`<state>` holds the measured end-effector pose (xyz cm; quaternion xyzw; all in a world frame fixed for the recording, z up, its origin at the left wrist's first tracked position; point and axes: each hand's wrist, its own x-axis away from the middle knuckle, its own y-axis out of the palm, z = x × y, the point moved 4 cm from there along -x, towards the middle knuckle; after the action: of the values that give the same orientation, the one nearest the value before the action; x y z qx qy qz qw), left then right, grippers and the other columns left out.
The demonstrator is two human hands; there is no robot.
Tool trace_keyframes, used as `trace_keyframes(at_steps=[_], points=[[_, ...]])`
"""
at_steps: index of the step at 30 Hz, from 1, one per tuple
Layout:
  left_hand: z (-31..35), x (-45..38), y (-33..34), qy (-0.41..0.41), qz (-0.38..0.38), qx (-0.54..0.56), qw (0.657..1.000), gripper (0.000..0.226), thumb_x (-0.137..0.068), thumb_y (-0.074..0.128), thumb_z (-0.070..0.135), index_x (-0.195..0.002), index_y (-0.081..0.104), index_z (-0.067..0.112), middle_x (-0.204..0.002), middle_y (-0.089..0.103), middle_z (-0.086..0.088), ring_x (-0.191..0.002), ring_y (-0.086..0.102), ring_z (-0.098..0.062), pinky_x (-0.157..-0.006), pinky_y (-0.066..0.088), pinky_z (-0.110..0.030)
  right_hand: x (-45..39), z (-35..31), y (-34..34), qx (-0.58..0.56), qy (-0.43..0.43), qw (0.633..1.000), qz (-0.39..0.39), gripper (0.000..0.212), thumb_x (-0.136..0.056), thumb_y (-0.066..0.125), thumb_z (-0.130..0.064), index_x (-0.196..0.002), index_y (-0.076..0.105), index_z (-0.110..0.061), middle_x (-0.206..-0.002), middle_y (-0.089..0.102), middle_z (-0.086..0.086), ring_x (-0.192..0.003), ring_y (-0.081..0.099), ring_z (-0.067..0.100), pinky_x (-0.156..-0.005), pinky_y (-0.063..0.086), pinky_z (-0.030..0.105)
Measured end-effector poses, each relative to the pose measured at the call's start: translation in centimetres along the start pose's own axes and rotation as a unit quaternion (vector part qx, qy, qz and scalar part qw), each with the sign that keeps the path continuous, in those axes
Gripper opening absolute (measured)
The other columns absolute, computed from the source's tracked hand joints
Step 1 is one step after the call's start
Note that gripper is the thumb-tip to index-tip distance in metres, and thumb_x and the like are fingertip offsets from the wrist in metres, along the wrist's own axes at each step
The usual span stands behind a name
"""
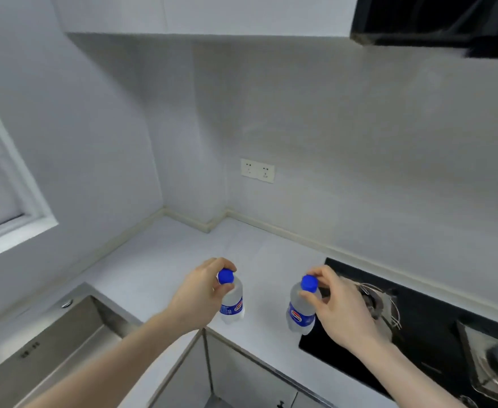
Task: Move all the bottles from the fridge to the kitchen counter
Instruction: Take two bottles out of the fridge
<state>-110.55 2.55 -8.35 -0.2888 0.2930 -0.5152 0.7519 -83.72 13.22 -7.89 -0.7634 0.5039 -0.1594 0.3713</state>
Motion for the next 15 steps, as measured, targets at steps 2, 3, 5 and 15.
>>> trace_keyframes(at_steps=[2, 3, 5, 15], points=[[-3.0, -0.1, -1.9, -0.034, 0.017, -0.005, 0.999, 0.024, -0.096, 0.060, 0.021, -0.113, 0.057, 0.037, -0.111, 0.056, 0.020, -0.093, 0.058, -0.007, -0.074, 0.040, -0.014, -2.4, -1.8, 2.6, -0.004, -0.013, 1.000, -0.025, 0.028, -0.091, 0.073, -0.036, -0.108, 0.053, -0.045, -0.113, 0.070, -0.021, -0.086, 0.069, 0.010, -0.083, 0.055, 0.039], [-4.5, -0.2, -3.0, -0.050, 0.028, -0.006, 0.998, 0.023, -0.096, 0.059, 0.021, -0.112, 0.056, 0.039, -0.112, 0.056, 0.020, -0.094, 0.058, -0.008, -0.075, 0.041, -0.016, -3.5, -2.7, 4.0, -0.004, -0.021, 0.999, -0.037, 0.027, -0.091, 0.073, -0.036, -0.107, 0.053, -0.044, -0.112, 0.070, -0.021, -0.084, 0.070, 0.010, -0.082, 0.055, 0.038], [-7.5, -0.5, -5.0, -0.081, 0.048, -0.011, 0.995, 0.023, -0.096, 0.058, 0.022, -0.112, 0.056, 0.038, -0.111, 0.056, 0.019, -0.095, 0.057, -0.010, -0.073, 0.041, -0.019, -5.9, -4.9, 6.9, -0.007, -0.034, 0.998, -0.061, 0.024, -0.091, 0.074, -0.035, -0.105, 0.055, -0.042, -0.109, 0.070, -0.023, -0.084, 0.070, 0.008, -0.082, 0.054, 0.034], [-23.4, -3.6, -12.8, -0.178, 0.108, -0.043, 0.977, 0.020, -0.093, 0.062, 0.020, -0.109, 0.060, 0.032, -0.109, 0.056, 0.018, -0.088, 0.056, -0.012, -0.069, 0.037, -0.016, -16.3, -15.4, 22.4, -0.033, -0.080, 0.989, -0.117, 0.023, -0.087, 0.078, -0.027, -0.100, 0.061, -0.036, -0.097, 0.067, -0.021, -0.084, 0.064, 0.004, -0.075, 0.049, 0.028]])
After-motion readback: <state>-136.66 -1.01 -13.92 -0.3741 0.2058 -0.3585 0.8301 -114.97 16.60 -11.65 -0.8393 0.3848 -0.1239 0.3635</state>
